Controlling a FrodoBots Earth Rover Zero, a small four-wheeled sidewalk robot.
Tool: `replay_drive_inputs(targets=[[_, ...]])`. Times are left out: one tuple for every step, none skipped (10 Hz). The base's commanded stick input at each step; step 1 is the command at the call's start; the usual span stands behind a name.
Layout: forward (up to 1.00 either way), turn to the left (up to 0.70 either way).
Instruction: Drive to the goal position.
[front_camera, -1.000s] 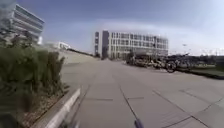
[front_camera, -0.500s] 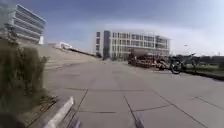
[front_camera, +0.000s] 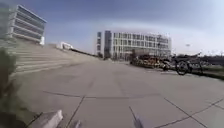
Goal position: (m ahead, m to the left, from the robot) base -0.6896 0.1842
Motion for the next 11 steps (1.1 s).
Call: replay_drive_inputs(targets=[[0.7, 0.0], [0.7, 0.05], [0.7, 0.02], [0.7, 0.0], [0.7, 0.0], [0.7, 0.0], [0.7, 0.0], [0.7, 0.0], [0.7, 0.0], [0.7, 0.0], [0.7, 0.35]])
